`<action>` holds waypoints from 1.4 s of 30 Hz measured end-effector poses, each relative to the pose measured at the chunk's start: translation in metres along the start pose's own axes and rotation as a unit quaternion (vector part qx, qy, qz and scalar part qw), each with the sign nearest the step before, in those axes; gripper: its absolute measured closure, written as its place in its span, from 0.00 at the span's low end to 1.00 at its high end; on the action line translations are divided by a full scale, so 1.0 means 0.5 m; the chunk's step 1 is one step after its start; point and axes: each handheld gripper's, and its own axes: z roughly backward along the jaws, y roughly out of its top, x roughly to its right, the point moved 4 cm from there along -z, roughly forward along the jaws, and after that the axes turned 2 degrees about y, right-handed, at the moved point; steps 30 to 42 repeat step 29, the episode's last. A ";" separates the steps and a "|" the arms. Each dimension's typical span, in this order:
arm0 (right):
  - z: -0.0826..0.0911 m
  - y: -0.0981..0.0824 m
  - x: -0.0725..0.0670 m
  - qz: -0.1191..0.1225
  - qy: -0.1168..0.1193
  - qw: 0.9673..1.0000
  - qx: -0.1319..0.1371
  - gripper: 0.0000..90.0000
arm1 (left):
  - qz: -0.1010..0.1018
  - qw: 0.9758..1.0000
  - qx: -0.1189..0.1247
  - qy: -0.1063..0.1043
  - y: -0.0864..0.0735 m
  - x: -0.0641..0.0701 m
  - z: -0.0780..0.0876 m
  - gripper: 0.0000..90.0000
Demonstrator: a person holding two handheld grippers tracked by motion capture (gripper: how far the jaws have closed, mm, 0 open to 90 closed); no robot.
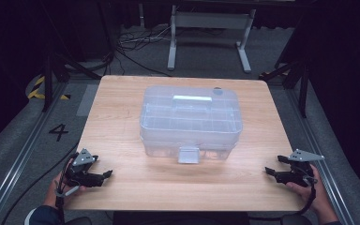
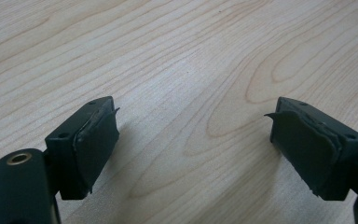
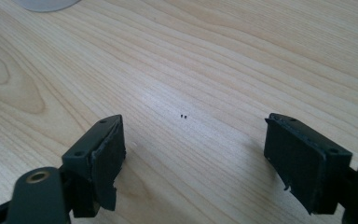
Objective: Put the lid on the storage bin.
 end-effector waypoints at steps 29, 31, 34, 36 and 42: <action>-0.001 0.001 0.001 0.000 0.000 1.000 0.000 0.23 | 0.002 1.000 -0.001 0.002 0.002 0.002 -0.002 0.16; -0.001 0.001 0.001 0.000 0.000 1.000 0.000 0.23 | 0.002 1.000 -0.001 0.002 0.002 0.002 -0.002 0.16; -0.001 0.001 0.001 0.000 0.000 1.000 0.000 0.23 | 0.002 1.000 -0.001 0.002 0.002 0.002 -0.002 0.16; -0.001 0.001 0.001 0.000 0.000 1.000 0.000 0.23 | 0.002 1.000 -0.001 0.002 0.002 0.002 -0.002 0.16; -0.001 0.001 0.001 0.000 0.000 1.000 0.000 0.23 | 0.002 1.000 -0.001 0.002 0.002 0.002 -0.002 0.16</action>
